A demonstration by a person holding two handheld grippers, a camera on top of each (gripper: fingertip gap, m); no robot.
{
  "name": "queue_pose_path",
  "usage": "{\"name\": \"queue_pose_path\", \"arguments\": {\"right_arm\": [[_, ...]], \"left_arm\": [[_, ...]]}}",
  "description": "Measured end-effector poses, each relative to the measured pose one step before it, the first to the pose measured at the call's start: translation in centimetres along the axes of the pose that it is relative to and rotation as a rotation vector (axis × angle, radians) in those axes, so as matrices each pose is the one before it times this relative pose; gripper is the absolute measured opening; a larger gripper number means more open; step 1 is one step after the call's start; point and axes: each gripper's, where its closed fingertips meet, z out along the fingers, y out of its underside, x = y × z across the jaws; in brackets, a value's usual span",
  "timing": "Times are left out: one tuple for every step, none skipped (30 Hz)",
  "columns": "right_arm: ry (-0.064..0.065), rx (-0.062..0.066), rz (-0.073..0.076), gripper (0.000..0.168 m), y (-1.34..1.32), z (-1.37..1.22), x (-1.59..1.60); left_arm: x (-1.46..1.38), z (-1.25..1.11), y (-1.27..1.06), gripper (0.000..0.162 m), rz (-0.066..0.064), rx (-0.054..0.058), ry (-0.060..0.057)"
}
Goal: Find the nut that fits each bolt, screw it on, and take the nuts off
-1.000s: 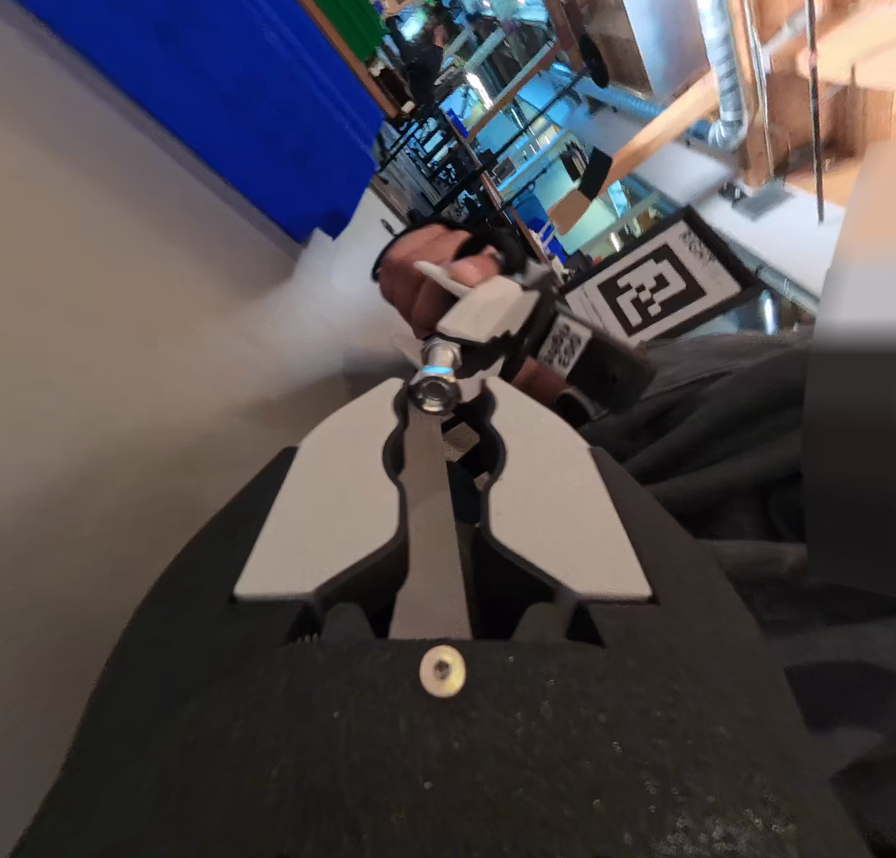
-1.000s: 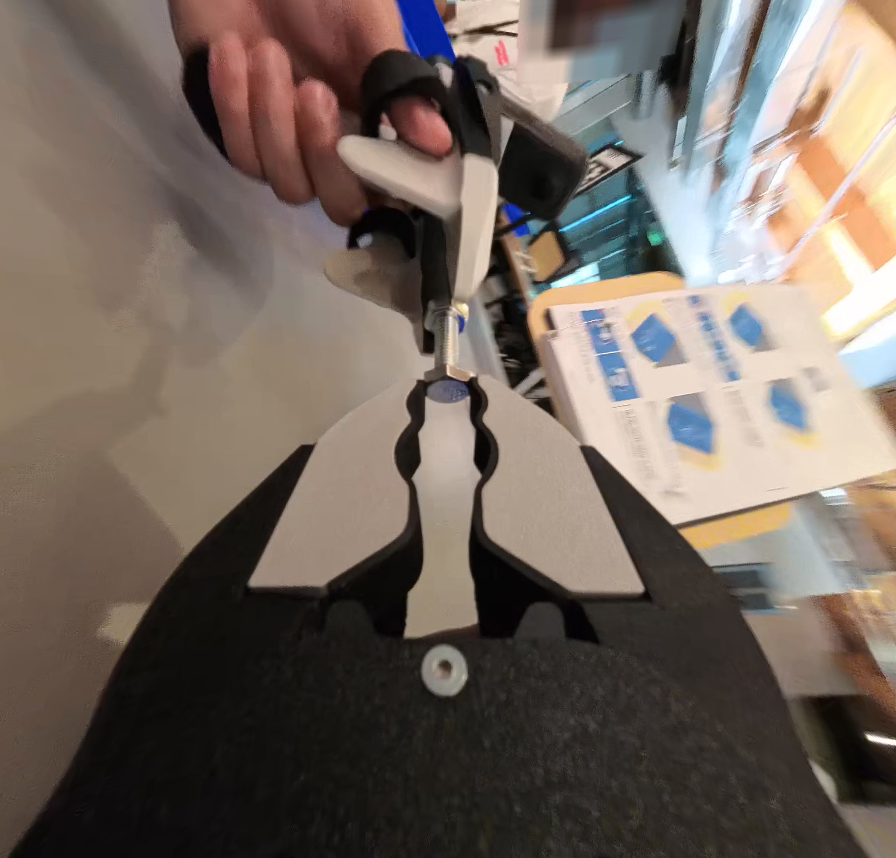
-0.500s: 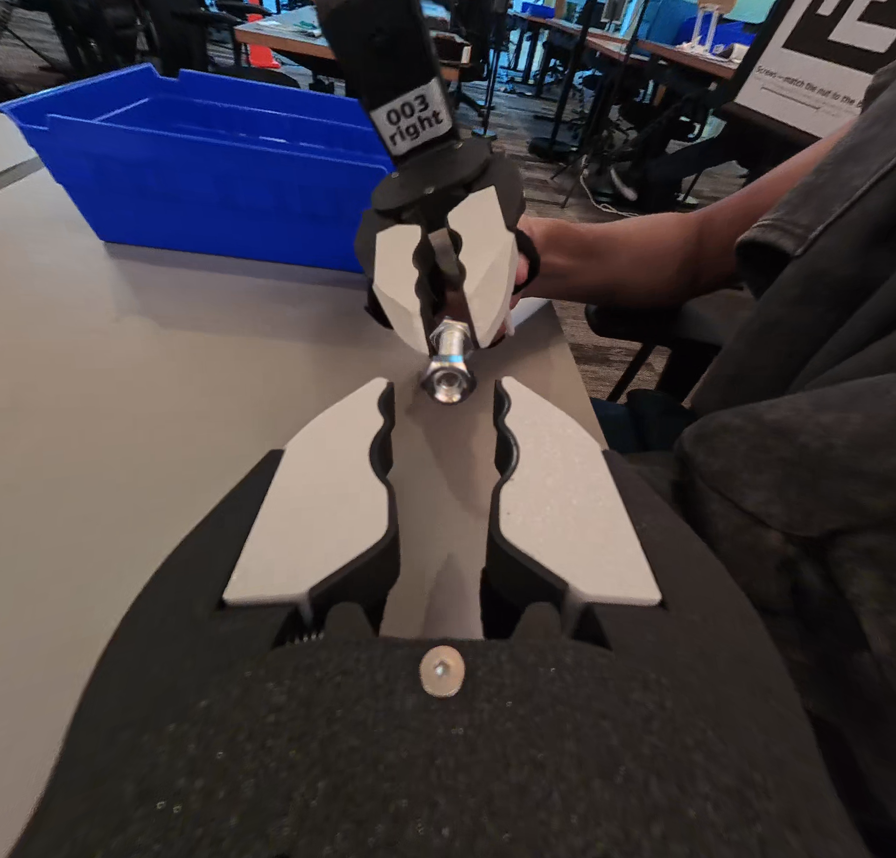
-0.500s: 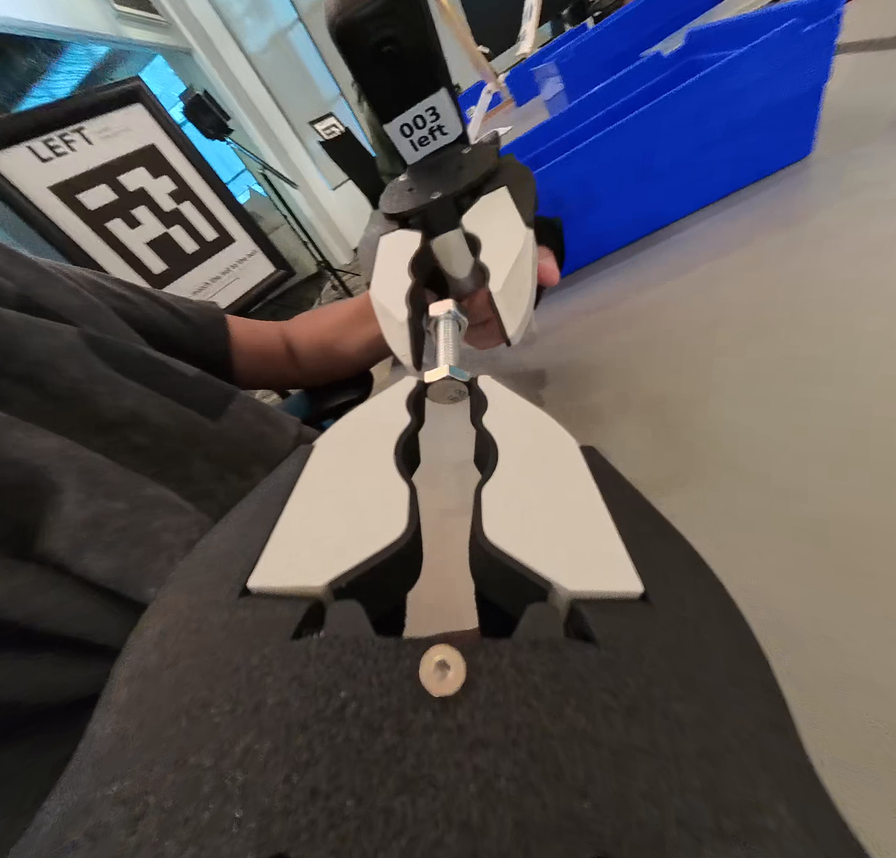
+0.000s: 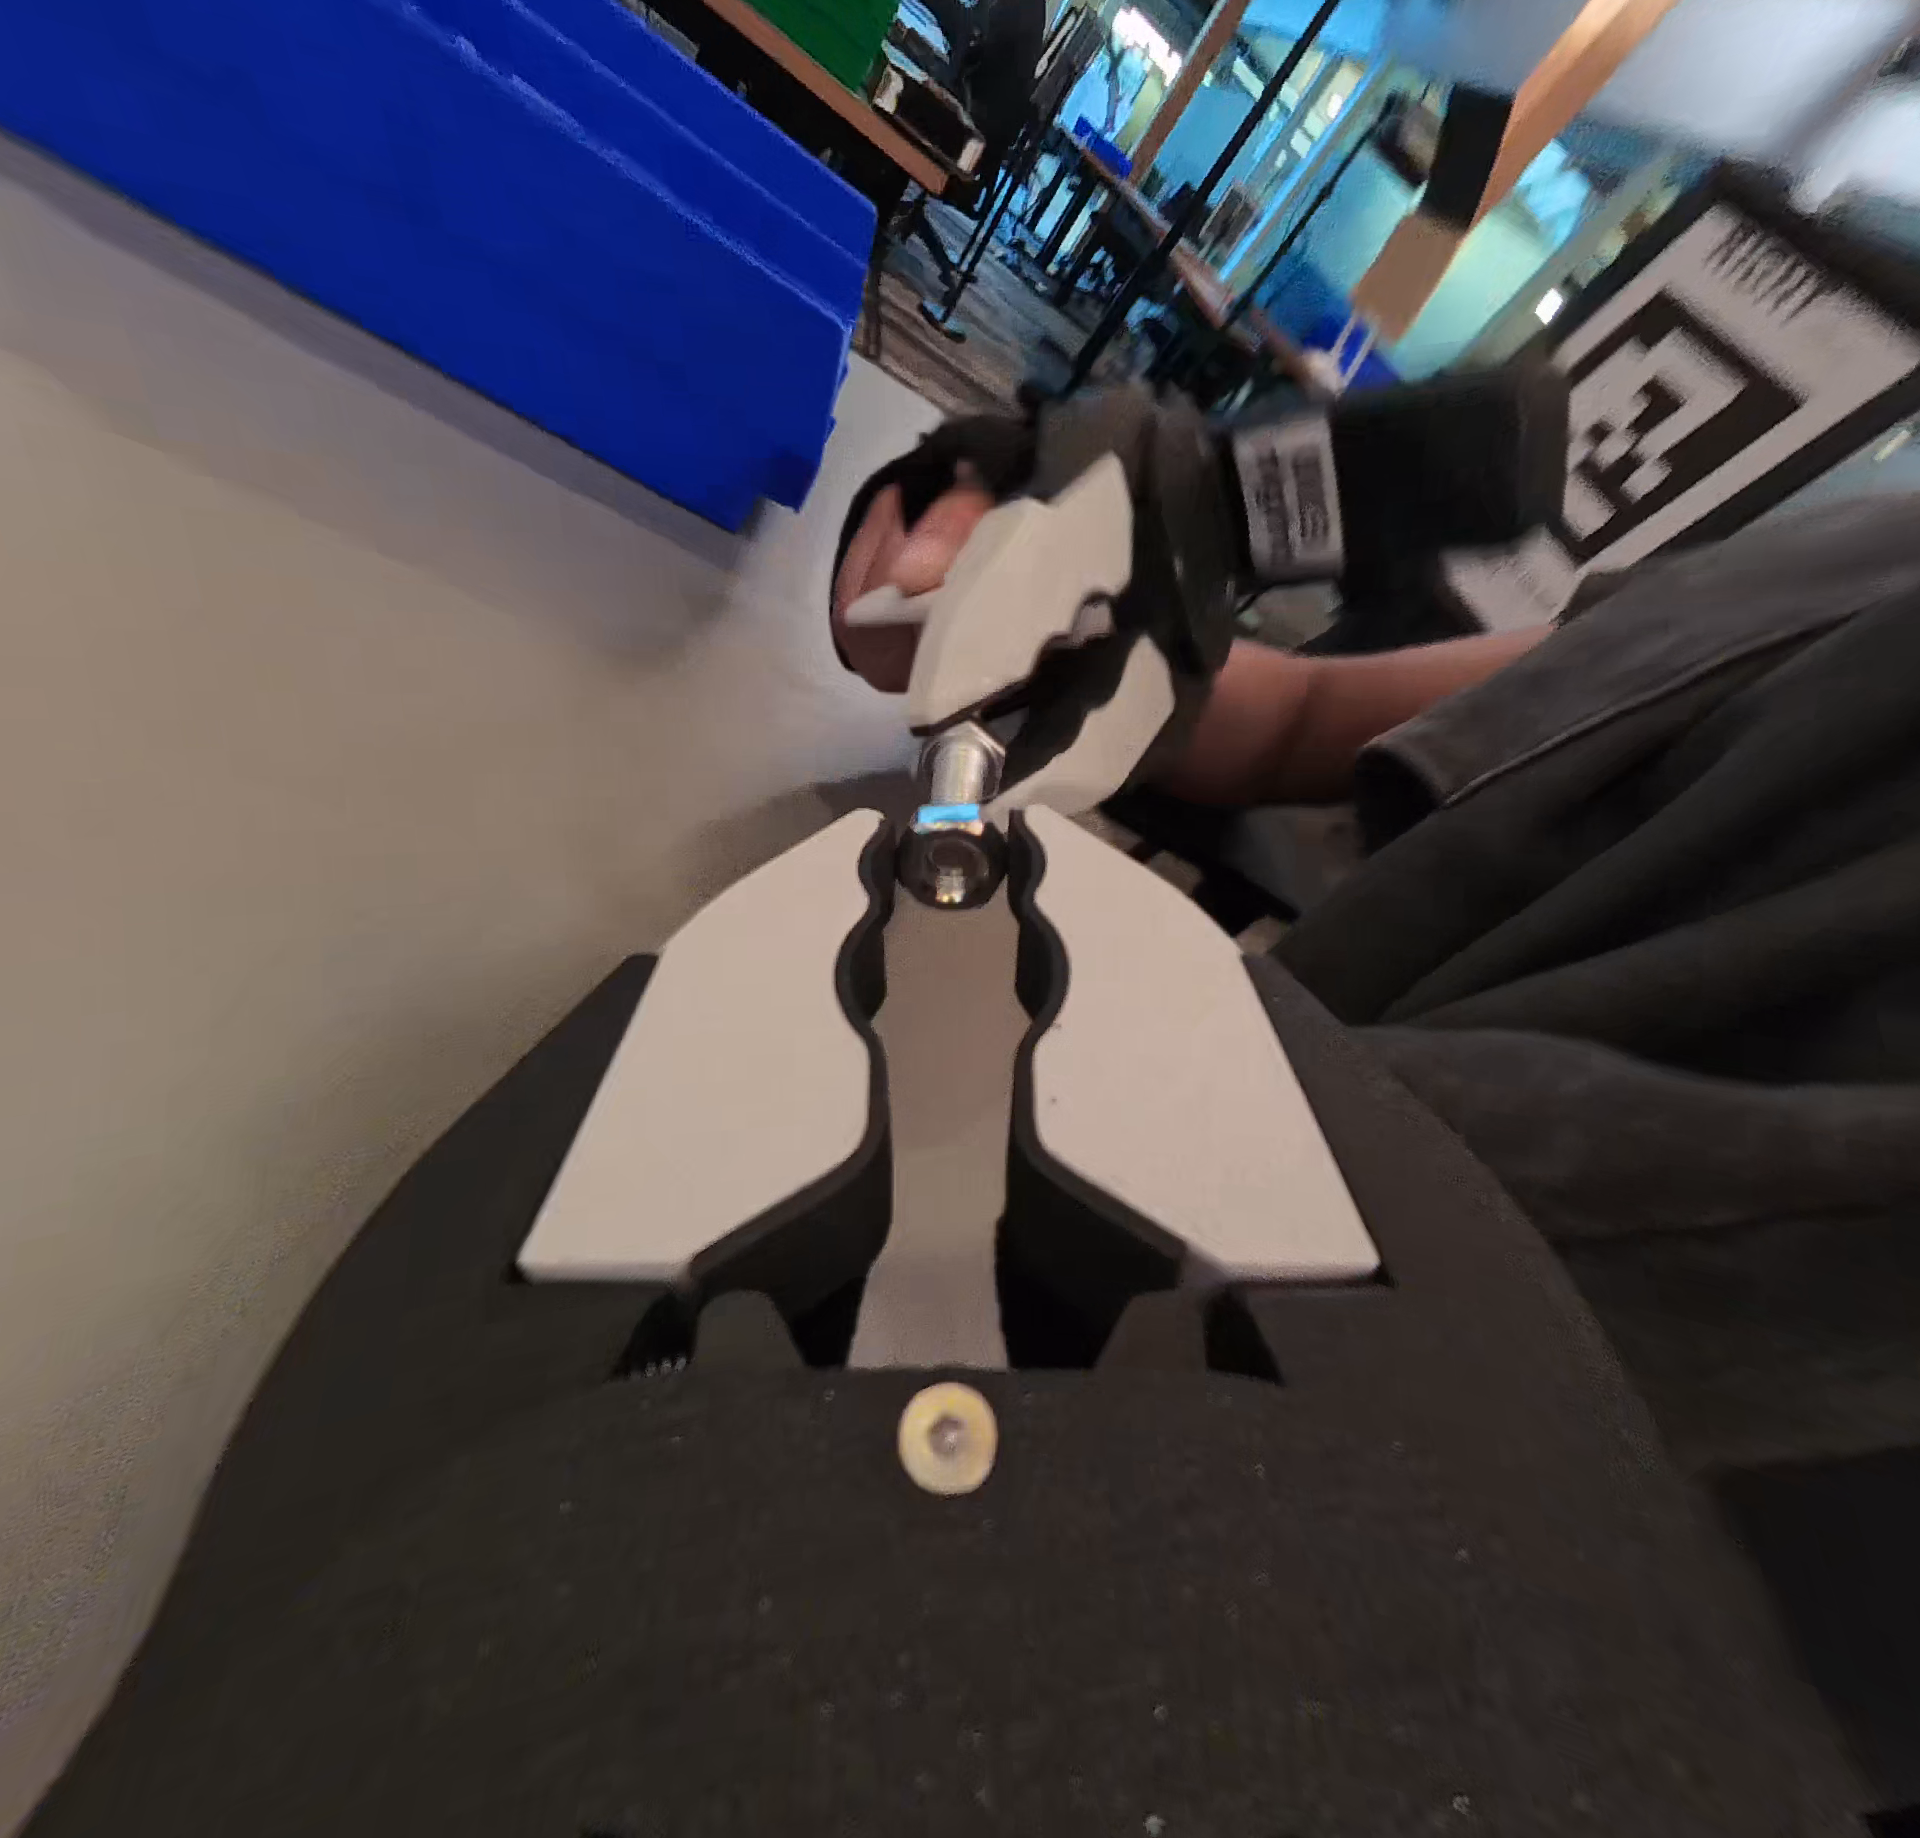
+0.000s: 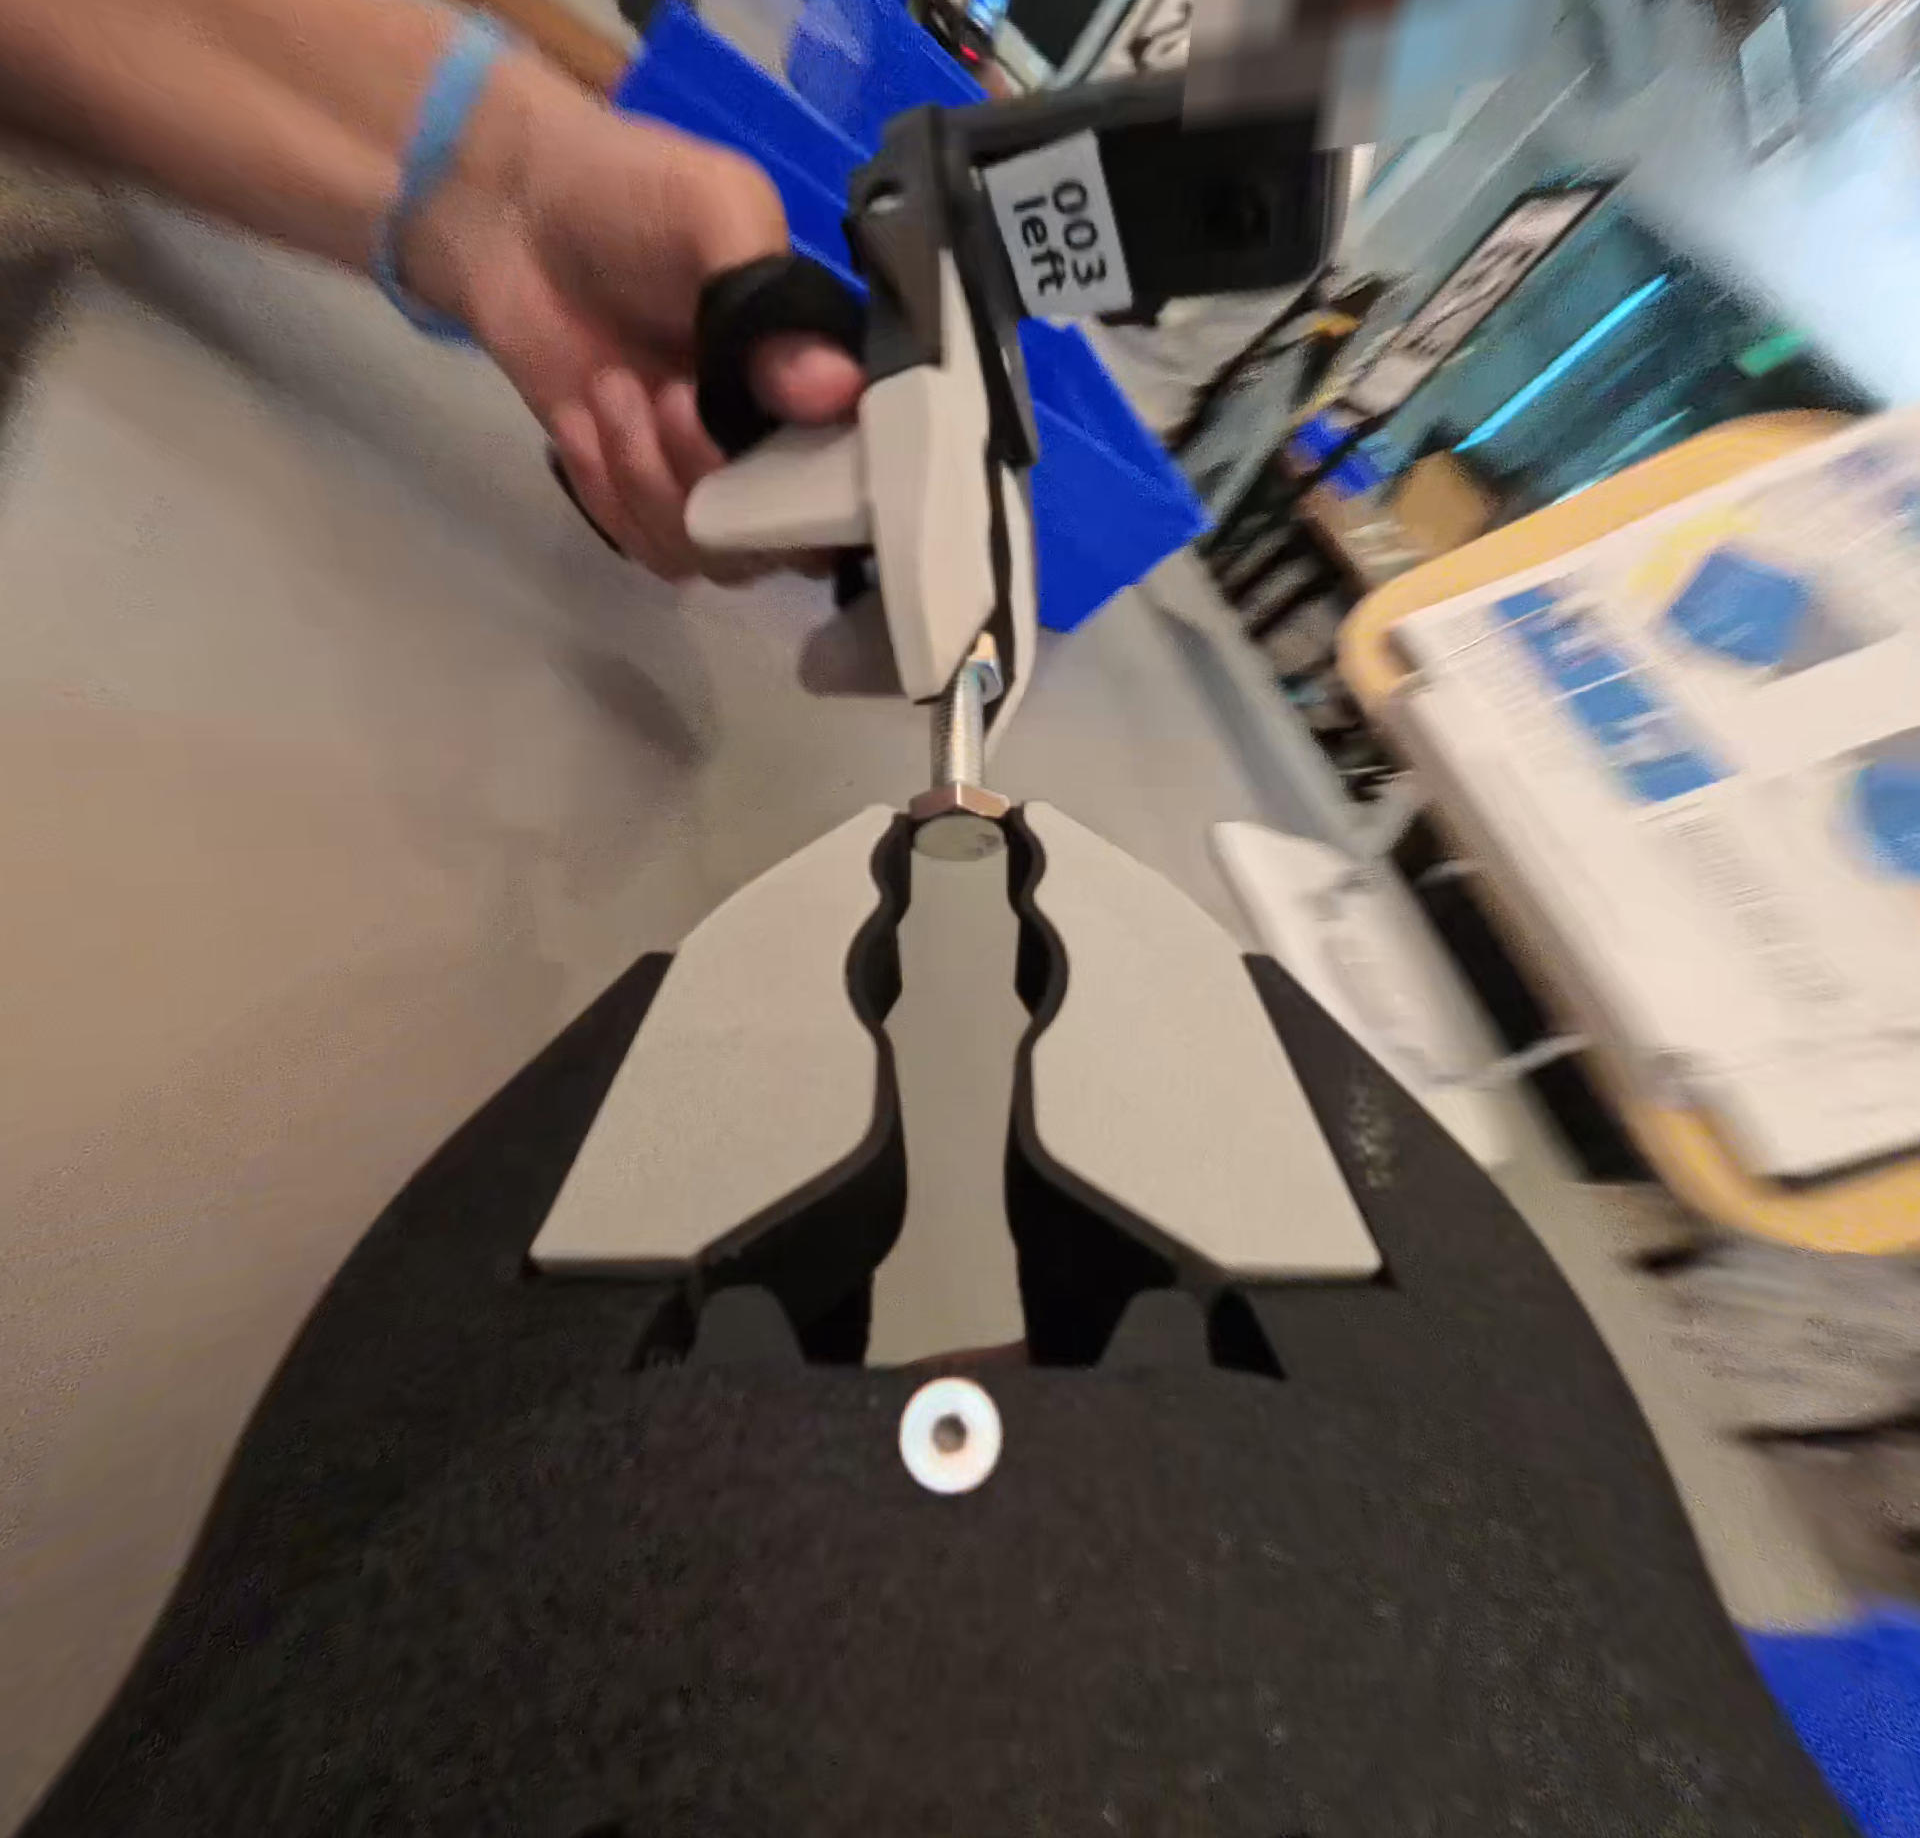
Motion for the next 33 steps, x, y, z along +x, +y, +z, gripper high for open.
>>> {"name": "queue_pose_path", "arguments": {"right_arm": [[0.0761, -0.0248, -0.1379, 0.018, -0.033, -0.104, 0.281], [0.0639, -0.0251, -0.1289, 0.018, -0.029, -0.110, 0.183], [0.0599, -0.0233, -0.1209, 0.018, -0.010, -0.091, 0.156], [0.0597, -0.0189, -0.1247, 0.018, -0.049, -0.095, 0.085], [0.0512, -0.0132, -0.1102, 0.017, -0.043, -0.112, 0.040], [0.0312, -0.0052, -0.0696, 0.018, -0.062, -0.102, -0.008], [-0.0014, -0.0018, -0.0116, 0.017, 0.033, -0.026, -0.146], [-0.0179, -0.0038, 0.0324, 0.017, 0.186, 0.087, -0.139], [-0.0333, 0.0011, 0.0660, 0.018, 0.208, 0.102, -0.129], [-0.0386, 0.0113, 0.0895, 0.018, 0.118, 0.042, -0.044], [-0.0514, 0.0061, 0.0992, 0.018, 0.203, 0.041, -0.086], [-0.0732, 0.0076, 0.1072, 0.018, 0.200, 0.068, -0.289], [-0.0570, 0.0067, 0.1085, 0.018, 0.192, 0.043, -0.069], [-0.0340, 0.0237, 0.1010, 0.018, -0.024, -0.032, 0.191], [-0.0683, 0.0247, 0.1187, 0.018, -0.094, 0.018, -0.186], [-0.0704, 0.0039, 0.1355, 0.018, 0.147, 0.131, -0.117], [-0.0667, 0.0026, 0.1402, 0.018, 0.225, 0.175, -0.012], [-0.0931, 0.0126, 0.1436, 0.018, 0.039, 0.071, -0.351], [-0.0793, 0.0416, 0.1275, 0.018, -0.341, -0.058, -0.295], [-0.0702, 0.0325, 0.1348, 0.018, -0.282, -0.009, -0.173], [-0.0789, 0.0120, 0.1248, 0.018, -0.081, 0.027, -0.343], [-0.0576, 0.0296, 0.0780, 0.018, -0.261, -0.065, -0.270], [-0.0392, 0.0286, 0.0425, 0.018, -0.260, -0.090, -0.242], [-0.0349, 0.0114, 0.0270, 0.018, -0.100, -0.054, -0.318], [-0.0239, -0.0104, 0.0201, 0.018, 0.137, 0.025, -0.238], [-0.0174, -0.0147, 0.0095, 0.018, 0.183, 0.083, -0.234], [-0.0060, -0.0023, -0.0033, 0.018, 0.070, 0.102, -0.157], [-0.0073, -0.0041, -0.0007, 0.018, 0.106, 0.142, -0.185], [-0.0051, 0.0013, 0.0026, 0.018, -0.030, 0.073, -0.119], [0.0042, -0.0005, -0.0080, 0.018, -0.018, 0.022, -0.001], [0.0202, -0.0186, -0.0188, 0.018, 0.224, 0.076, 0.176], [0.0360, -0.0355, -0.0348, 0.018, 0.470, 0.130, 0.319], [0.0329, -0.0248, -0.0383, 0.018, 0.381, 0.148, 0.214]], "left_arm": [[0.051, 0.052, -0.189, 0.020, -0.0726, 0.0125, 0.0263], [0.068, 0.059, -0.077, 0.020, -0.0584, 0.0090, 0.0246], [0.051, 0.046, -0.051, 0.020, -0.0612, 0.0076, 0.0245], [0.057, 0.051, -0.019, 0.020, -0.0671, 0.0067, 0.0263], [0.050, 0.059, 0.034, 0.020, -0.0570, 0.0058, 0.0279], [0.045, 0.056, 0.070, 0.020, -0.0319, 0.0046, 0.0265], [-0.110, 0.020, 0.040, 0.020, -0.0208, 0.0055, 0.0160], [-0.207, 0.014, -0.069, 0.020, -0.0042, 0.0073, 0.0043], [-0.167, 0.008, -0.058, 0.020, 0.0279, -0.0008, -0.0072], [0.082, -0.048, -0.032, 0.021, 0.0456, -0.0095, -0.0017], [0.295, -0.152, -0.200, 0.034, 0.0520, -0.0027, 0.0025], [0.073, -0.273, -0.335, 0.049, 0.0627, 0.0074, -0.0219], [-0.206, -0.322, -0.268, 0.058, 0.0864, 0.0086, -0.0501], [-0.338, -0.284, -0.035, 0.061, 0.1004, -0.0036, -0.0647], [-0.272, -0.165, 0.199, 0.065, 0.0954, -0.0185, -0.0619], [-0.109, -0.035, 0.477, 0.065, 0.0873, -0.0369, -0.0461], [-0.063, 0.040, 0.498, 0.064, 0.0757, -0.0382, -0.0379], [-0.069, 0.063, 0.202, 0.062, 0.0598, -0.0138, -0.0337], [-0.004, 0.089, 0.136, 0.058, 0.0526, -0.0088, -0.0250], [-0.028, 0.093, 0.027, 0.056, 0.0466, -0.0041, -0.0246], [0.046, 0.095, -0.025, 0.054, 0.0438, 0.0014, -0.0177], [0.317, 0.122, 0.081, 0.053, 0.0406, -0.0054, 0.0007], [0.496, 0.109, 0.116, 0.052, 0.0300, -0.0087, 0.0137], [0.281, 0.074, 0.034, 0.049, 0.0205, -0.0030, 0.0038], [0.208, 0.022, -0.120, 0.046, 0.0149, 0.0084, 0.0042], [0.127, -0.069, -0.171, 0.034, 0.0117, 0.0128, 0.0031], [0.114, -0.121, -0.233, 0.019, 0.0122, 0.0178, 0.0052], [0.089, -0.127, -0.290, 0.018, 0.0078, 0.0227, 0.0038], [0.077, -0.077, -0.185, 0.018, -0.0040, 0.0170, 0.0062], [0.037, -0.028, -0.047, 0.018, -0.0125, 0.0076, 0.0083], [-0.078, 0.020, 0.072, 0.018, -0.0164, 0.0001, 0.0029], [-0.122, 0.080, 0.174, 0.018, -0.0203, -0.0045, 0.0011], [-0.044, 0.078, 0.162, 0.018, -0.0230, -0.0034, 0.0088]]}}
